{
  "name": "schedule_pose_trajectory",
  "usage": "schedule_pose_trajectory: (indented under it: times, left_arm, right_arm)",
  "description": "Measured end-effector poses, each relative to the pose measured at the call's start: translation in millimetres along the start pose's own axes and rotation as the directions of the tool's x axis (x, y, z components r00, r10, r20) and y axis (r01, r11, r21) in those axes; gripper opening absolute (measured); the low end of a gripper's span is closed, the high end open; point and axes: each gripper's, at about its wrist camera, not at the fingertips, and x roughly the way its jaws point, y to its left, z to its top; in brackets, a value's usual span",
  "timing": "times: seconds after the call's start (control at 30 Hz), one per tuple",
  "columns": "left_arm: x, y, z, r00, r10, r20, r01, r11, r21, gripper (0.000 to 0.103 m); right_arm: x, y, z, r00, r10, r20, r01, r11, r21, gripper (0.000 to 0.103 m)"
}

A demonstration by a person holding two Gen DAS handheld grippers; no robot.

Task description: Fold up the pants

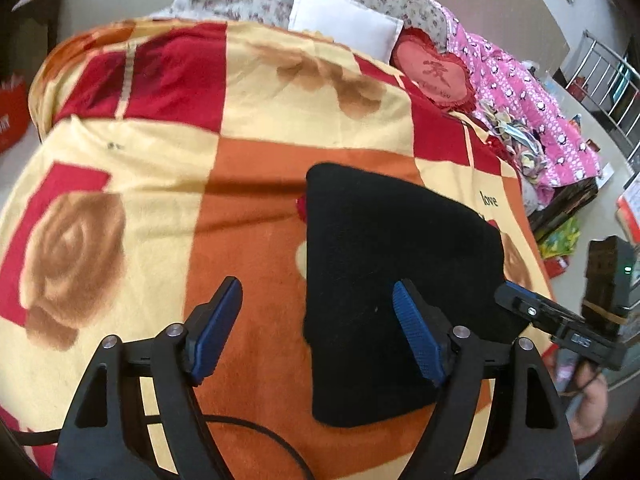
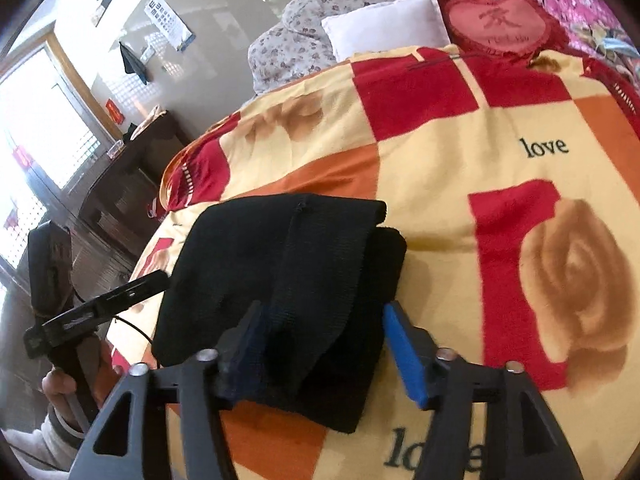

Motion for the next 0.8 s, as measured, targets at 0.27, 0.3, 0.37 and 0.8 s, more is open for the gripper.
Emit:
schedule_pose_trajectory:
  times: [0.27, 0.3, 0.37, 0.8]
  left_arm:
    - [14, -4, -1, 0.998, -0.047, -0.028, 0.047, 0.999, -0.005, 0.078]
    - [16, -6, -1, 0.998, -0.048, -0.03, 0.048, 0.999, 0.003, 0.079]
    - [23, -9, 0, 0.998, -0.051, -0.043, 0.052, 0.999, 0.016, 0.079]
    - [35, -27, 2, 0.993, -0.098, -0.068, 0.103, 0.992, 0.07, 0.071]
  right_arm:
    - [20, -9, 3, 0.997, 0.077, -0.029, -0.075, 0.996, 0.05, 0.068]
    - [21, -10, 3, 0.996, 0.085, -0.027, -0.083, 0.995, 0.056, 0.069]
    - [22, -11, 3, 0.995, 0.099, -0.019, -0.097, 0.994, 0.059, 0.069]
    - [20, -2, 4, 0.996, 0.075, 0.043, -0.076, 0.997, 0.009, 0.052]
